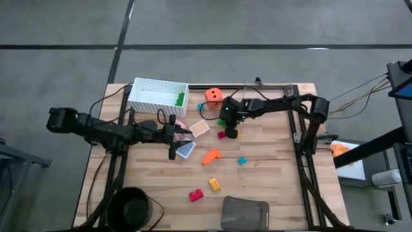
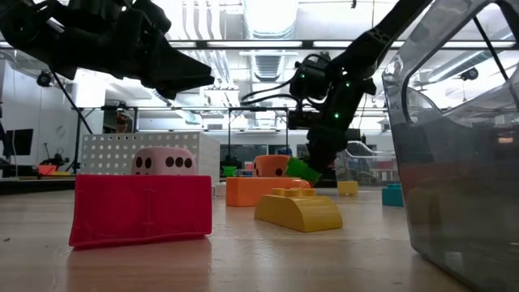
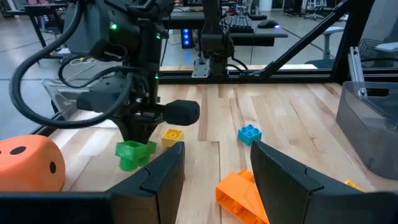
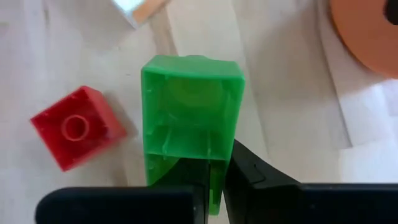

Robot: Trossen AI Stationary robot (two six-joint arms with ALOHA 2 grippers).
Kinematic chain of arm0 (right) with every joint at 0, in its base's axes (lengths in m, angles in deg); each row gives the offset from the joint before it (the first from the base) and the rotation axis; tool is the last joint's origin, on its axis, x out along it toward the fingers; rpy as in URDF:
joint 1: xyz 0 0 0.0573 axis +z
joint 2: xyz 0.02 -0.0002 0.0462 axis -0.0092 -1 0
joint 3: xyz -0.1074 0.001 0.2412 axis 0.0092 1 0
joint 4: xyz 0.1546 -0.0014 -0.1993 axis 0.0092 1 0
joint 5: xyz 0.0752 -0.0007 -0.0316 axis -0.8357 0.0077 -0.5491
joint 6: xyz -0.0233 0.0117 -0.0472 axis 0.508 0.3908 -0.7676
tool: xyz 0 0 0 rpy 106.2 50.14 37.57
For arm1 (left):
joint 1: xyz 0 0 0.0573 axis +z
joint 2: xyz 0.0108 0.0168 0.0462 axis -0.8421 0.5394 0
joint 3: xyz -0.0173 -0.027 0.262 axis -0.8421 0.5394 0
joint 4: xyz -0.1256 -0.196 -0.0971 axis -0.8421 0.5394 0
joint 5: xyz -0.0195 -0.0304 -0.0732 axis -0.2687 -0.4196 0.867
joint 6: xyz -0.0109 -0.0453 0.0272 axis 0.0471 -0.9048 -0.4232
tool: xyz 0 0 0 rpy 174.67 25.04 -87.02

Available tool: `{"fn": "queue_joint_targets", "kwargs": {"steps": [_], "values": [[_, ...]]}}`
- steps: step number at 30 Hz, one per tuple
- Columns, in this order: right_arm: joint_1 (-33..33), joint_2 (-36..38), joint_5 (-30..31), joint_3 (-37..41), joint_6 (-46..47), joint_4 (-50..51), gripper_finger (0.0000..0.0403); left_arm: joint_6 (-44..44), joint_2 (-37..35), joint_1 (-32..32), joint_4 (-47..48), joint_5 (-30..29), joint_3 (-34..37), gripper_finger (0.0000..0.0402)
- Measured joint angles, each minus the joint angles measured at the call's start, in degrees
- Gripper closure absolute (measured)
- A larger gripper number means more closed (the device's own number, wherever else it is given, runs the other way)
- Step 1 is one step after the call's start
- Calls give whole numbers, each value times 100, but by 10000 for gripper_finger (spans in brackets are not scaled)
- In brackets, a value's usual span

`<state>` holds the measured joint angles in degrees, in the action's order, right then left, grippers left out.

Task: Pick & Place Toys
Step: Put the large green game piece into the white bin

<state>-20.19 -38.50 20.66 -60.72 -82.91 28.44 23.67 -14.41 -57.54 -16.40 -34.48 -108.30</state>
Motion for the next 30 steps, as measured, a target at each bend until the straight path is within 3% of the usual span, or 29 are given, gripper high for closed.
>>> {"fn": "queue_joint_targets", "kwargs": {"steps": [5, 15, 22, 30], "values": [[157, 218, -316, 3, 1, -403, 382, 2, 0, 0, -7, 0, 0, 216], [978, 565, -1308, 290, 45, -2888, 383, -44, 112, -3, -351, -43, 9, 216], [1487, 565, -1282, 304, 28, -3330, 383, -48, 582, -11, -1271, 130, 7, 216], [1562, 534, -1185, 304, 24, -3615, 384, -12, 1401, -33, -2546, 583, 1, 216]]}}
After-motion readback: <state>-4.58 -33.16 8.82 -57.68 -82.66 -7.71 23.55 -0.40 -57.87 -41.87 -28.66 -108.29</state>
